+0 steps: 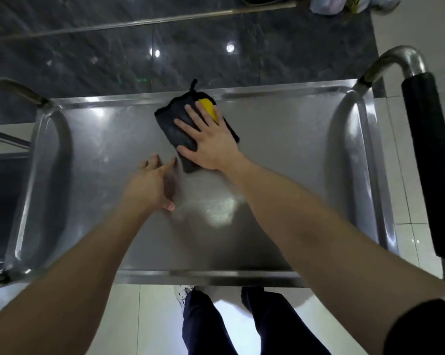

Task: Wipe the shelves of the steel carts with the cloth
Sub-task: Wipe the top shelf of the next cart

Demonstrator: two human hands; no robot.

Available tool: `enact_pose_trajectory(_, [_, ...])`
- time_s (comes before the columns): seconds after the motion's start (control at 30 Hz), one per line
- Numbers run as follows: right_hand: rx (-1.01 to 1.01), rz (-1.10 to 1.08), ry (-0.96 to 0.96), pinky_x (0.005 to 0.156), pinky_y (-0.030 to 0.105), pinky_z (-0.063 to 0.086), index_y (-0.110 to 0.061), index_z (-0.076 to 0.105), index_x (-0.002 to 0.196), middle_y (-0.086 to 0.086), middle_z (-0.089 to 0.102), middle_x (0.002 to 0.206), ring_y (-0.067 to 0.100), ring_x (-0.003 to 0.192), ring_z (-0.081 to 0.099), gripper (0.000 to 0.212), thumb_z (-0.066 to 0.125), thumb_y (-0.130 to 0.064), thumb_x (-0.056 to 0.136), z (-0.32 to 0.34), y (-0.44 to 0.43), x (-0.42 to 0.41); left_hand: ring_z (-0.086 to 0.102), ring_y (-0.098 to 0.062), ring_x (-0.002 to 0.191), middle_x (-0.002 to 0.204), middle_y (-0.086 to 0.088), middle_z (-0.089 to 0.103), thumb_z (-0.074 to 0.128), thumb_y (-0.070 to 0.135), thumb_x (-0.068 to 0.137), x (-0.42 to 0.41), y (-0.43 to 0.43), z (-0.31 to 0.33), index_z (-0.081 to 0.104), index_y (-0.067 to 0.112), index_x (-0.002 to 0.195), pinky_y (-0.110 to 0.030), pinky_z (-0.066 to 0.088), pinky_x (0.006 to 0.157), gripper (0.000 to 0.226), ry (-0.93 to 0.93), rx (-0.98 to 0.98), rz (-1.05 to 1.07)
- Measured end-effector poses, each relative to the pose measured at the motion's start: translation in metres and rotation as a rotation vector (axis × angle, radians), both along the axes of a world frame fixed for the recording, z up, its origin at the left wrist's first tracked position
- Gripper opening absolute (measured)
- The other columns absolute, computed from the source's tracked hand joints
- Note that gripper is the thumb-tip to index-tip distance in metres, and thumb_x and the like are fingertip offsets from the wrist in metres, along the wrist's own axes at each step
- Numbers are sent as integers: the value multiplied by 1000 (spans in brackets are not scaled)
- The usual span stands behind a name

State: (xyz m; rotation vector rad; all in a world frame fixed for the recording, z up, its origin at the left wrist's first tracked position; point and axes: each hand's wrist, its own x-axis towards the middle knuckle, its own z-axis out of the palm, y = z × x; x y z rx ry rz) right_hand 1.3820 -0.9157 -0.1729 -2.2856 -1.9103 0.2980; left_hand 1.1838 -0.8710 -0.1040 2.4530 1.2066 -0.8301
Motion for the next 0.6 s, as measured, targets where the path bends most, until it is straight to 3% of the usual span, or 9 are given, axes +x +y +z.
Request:
enact_pose_trajectory(0.1, [10,-152,10,132,60,4,-43,30,168,-1,12,181,24,168,1,78,31,-80,98,0,-36,53,14,-42,165,181,-16,6,106,41,56,2,1,-1,14,42,172,-51,30,128,148,-28,-17,29])
enact_pose_trajectory(0.3, [-98,-660,-20,132,59,-3,-44,17,170,-1,2,182,24,167,-8,85,20,-86,97,1,-159,173,23,-39,162,179,-14,15,107,44,52,4,3,-1,21,44,171,-54,38,123,146,-57,18,0])
enact_pose_trajectory(0.43, [-146,-867,-62,130,63,-4,-36,15,172,8,2,181,32,167,-7,88,13,-84,97,1,-182,171,36,-40,152,172,-17,27,108,41,51,9,1,0,26,38,171,-53,44,116,145,-67,29,-26])
enact_pose_trajectory(0.53, [-94,-849,-43,129,67,0,-29,19,172,19,5,179,40,166,-2,88,23,-77,99,2,-157,110,37,-40,152,174,-16,24,107,41,51,11,-1,4,26,39,171,-53,45,114,145,-65,32,-22])
enact_pose_trajectory(0.6, [-34,-621,-45,129,67,1,-30,25,171,20,8,179,41,166,1,85,33,-75,99,-1,-146,55,41,-39,150,173,-15,26,107,41,51,11,-2,6,26,40,170,-52,46,112,144,-69,40,-16])
